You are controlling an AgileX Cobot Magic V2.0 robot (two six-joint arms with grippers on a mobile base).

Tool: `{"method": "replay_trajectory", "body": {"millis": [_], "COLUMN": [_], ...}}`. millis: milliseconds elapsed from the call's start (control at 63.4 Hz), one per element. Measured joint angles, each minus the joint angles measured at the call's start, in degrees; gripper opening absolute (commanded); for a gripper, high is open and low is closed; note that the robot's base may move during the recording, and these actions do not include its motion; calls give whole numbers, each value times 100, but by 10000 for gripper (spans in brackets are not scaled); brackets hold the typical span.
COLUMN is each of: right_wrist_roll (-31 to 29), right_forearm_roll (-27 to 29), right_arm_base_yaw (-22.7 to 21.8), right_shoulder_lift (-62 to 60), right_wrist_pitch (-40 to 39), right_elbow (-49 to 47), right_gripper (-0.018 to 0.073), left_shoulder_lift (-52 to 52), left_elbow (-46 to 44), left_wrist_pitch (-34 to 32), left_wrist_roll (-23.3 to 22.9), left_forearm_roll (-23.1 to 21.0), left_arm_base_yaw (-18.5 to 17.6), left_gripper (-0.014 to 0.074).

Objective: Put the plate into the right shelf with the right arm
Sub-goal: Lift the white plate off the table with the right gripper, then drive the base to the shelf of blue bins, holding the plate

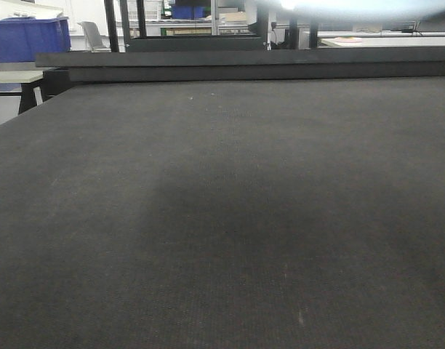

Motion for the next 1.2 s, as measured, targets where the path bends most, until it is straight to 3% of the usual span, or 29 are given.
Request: {"method": "replay_trajectory", "body": {"millis": [189, 410, 536, 1198], "right_wrist_roll": [-9, -9, -9, -12], "right_forearm_roll": [-249, -369, -377, -391], "right_arm_base_yaw": [0, 0, 0, 0], "right_shoulder_lift": [-1814, -2970, -3075, -3075], "right_wrist_pitch": [-354, -1562, -1942, -2011], "right_elbow": [791, 1761, 2127, 2259], "right_gripper": [57, 57, 57, 57], "left_shoulder_lift": [0, 0, 0, 0], "left_elbow": [0, 0, 0, 0], "left_wrist_pitch": [0, 0, 0, 0], "left_wrist_roll": [0, 0, 0, 0], "left_forearm_roll": [0, 0, 0, 0], "left_arm_base_yaw": [0, 0, 0, 0], "left_gripper": [-47, -47, -47, -47]}}
